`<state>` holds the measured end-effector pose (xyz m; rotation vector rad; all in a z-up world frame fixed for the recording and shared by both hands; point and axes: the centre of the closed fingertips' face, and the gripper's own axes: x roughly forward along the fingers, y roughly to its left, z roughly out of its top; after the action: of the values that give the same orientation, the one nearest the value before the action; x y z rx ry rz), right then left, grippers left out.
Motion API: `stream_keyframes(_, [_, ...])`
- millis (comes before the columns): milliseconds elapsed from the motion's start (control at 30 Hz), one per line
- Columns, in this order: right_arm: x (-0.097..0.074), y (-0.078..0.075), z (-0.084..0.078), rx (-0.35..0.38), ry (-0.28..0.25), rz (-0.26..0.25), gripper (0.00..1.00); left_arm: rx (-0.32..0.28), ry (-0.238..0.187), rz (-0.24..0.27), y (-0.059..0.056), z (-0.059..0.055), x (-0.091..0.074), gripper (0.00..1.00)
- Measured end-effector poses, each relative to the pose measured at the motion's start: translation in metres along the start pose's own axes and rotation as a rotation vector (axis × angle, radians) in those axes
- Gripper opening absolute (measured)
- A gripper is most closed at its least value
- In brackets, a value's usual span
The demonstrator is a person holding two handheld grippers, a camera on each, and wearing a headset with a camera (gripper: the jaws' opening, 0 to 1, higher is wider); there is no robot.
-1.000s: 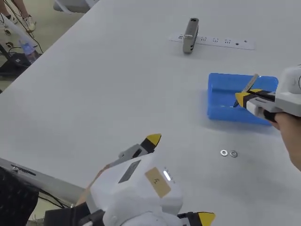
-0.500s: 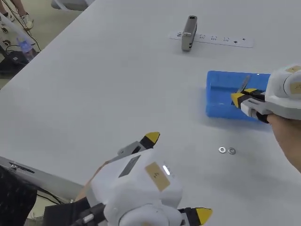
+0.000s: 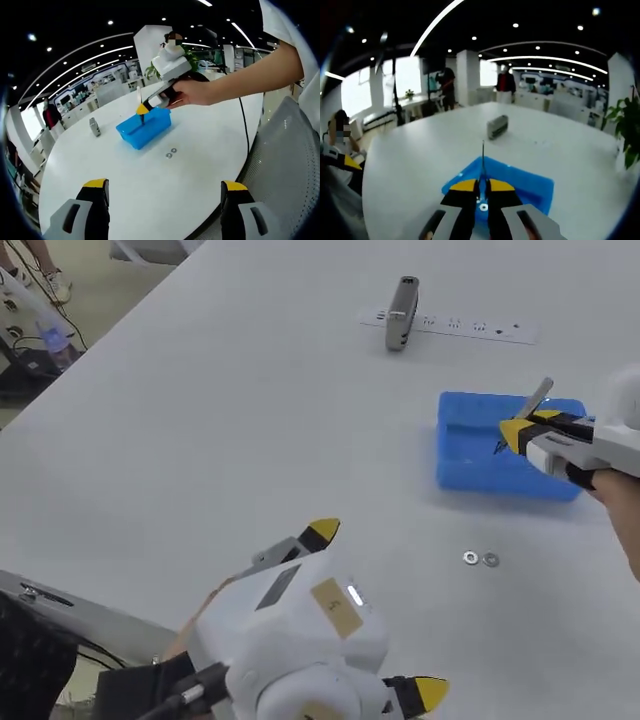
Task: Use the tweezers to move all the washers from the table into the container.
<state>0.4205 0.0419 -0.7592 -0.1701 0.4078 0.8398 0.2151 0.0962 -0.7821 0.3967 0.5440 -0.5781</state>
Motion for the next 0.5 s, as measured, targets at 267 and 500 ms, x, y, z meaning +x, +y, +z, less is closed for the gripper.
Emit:
stream_keyframes(267, [-0.022, 0.026, 0.004, -0.029, -0.020, 0.042, 0.04, -0.001, -0.007, -0.003, 0.000, 0.002, -0.001, 0.95])
stream_keyframes(500, [-0.041, 0.045, -0.008, -0.004, -0.007, 0.055, 0.04, 0.004, -0.004, -0.003, -0.001, 0.001, -0.001, 0.95])
